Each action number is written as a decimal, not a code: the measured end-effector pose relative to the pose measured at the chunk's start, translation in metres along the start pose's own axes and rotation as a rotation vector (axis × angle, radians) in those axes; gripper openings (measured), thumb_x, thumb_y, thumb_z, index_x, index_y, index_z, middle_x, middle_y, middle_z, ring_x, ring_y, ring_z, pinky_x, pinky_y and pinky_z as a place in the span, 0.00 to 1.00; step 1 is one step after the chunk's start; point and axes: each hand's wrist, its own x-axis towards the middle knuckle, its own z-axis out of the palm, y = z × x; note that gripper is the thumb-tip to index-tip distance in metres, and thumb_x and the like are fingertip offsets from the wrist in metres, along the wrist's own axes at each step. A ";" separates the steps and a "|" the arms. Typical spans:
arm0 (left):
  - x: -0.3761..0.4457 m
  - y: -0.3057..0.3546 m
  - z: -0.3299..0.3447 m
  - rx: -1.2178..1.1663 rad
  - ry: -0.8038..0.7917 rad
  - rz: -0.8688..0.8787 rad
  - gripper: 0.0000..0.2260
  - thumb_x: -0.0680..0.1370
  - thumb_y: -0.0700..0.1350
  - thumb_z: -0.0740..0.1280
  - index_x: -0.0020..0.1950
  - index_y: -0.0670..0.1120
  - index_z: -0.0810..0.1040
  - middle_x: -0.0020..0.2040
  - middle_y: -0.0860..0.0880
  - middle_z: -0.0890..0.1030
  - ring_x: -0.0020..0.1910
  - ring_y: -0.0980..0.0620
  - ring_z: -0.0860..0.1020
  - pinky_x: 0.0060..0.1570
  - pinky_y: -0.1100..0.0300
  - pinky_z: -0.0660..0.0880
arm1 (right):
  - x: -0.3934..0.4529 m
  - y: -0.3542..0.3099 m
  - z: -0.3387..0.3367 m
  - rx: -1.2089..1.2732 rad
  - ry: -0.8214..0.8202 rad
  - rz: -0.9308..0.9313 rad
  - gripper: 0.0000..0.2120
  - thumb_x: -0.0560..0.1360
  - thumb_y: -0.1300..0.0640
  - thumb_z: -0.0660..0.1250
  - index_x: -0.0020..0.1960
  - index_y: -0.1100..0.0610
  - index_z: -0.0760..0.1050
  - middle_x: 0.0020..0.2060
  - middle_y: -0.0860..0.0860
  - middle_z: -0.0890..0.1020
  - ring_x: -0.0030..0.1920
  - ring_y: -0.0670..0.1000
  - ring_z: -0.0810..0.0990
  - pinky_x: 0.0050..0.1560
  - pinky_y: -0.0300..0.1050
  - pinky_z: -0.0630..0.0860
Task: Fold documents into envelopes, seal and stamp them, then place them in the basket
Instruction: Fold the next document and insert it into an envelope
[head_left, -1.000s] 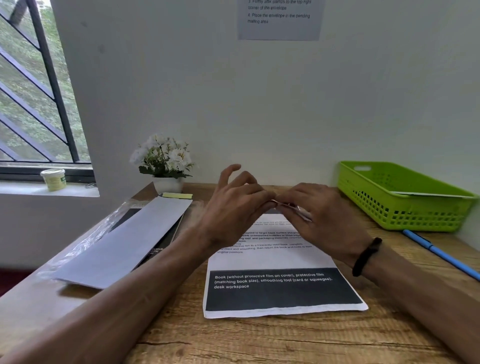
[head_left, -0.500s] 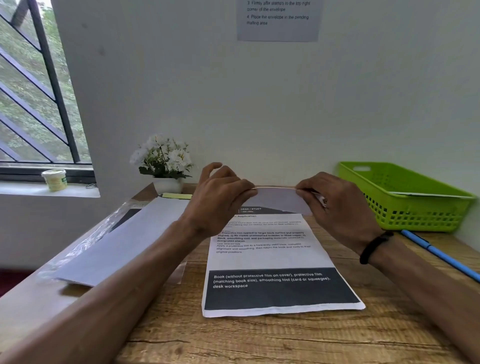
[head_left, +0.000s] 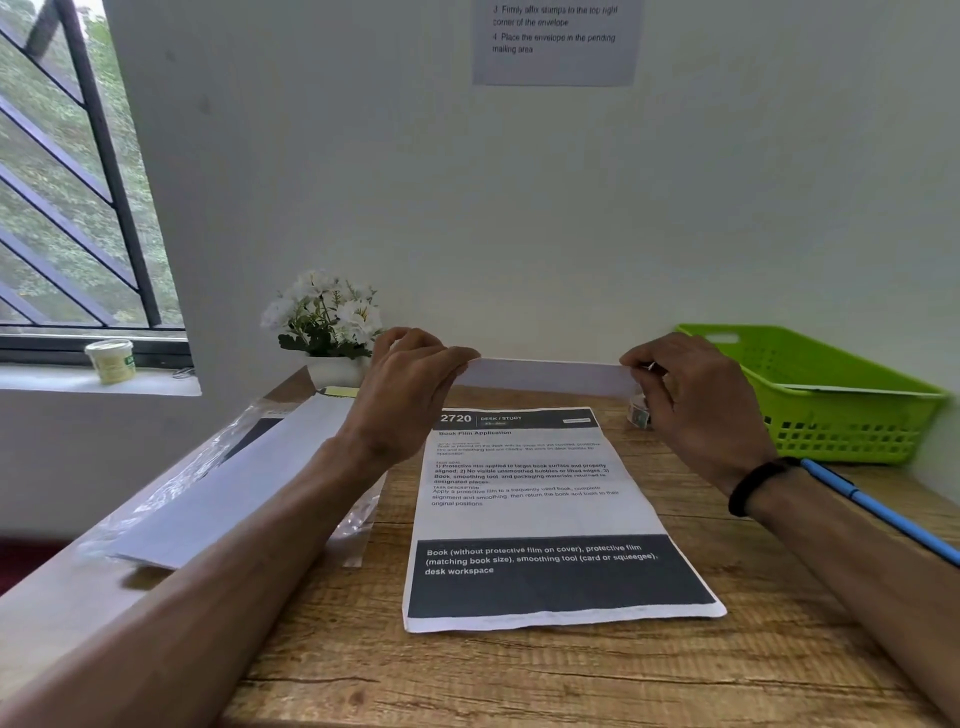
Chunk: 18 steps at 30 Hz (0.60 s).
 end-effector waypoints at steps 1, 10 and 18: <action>-0.001 0.000 0.001 -0.003 -0.009 -0.006 0.13 0.84 0.42 0.63 0.63 0.45 0.84 0.49 0.47 0.87 0.52 0.45 0.80 0.59 0.44 0.70 | 0.000 -0.001 -0.001 0.008 0.005 0.002 0.07 0.78 0.65 0.69 0.52 0.56 0.82 0.47 0.48 0.83 0.47 0.52 0.80 0.48 0.47 0.76; -0.004 -0.008 0.009 -0.070 -0.208 -0.061 0.19 0.78 0.34 0.62 0.64 0.46 0.84 0.59 0.46 0.86 0.66 0.44 0.79 0.63 0.42 0.77 | -0.003 -0.008 0.000 0.026 -0.080 -0.007 0.07 0.70 0.64 0.71 0.42 0.53 0.78 0.37 0.47 0.79 0.37 0.49 0.76 0.40 0.47 0.76; -0.006 -0.005 -0.004 0.023 -0.068 -0.473 0.19 0.76 0.47 0.57 0.48 0.49 0.88 0.43 0.51 0.88 0.44 0.47 0.85 0.50 0.49 0.81 | -0.009 -0.005 0.008 -0.047 -0.285 0.049 0.08 0.69 0.64 0.66 0.35 0.52 0.74 0.32 0.47 0.80 0.34 0.51 0.76 0.37 0.47 0.74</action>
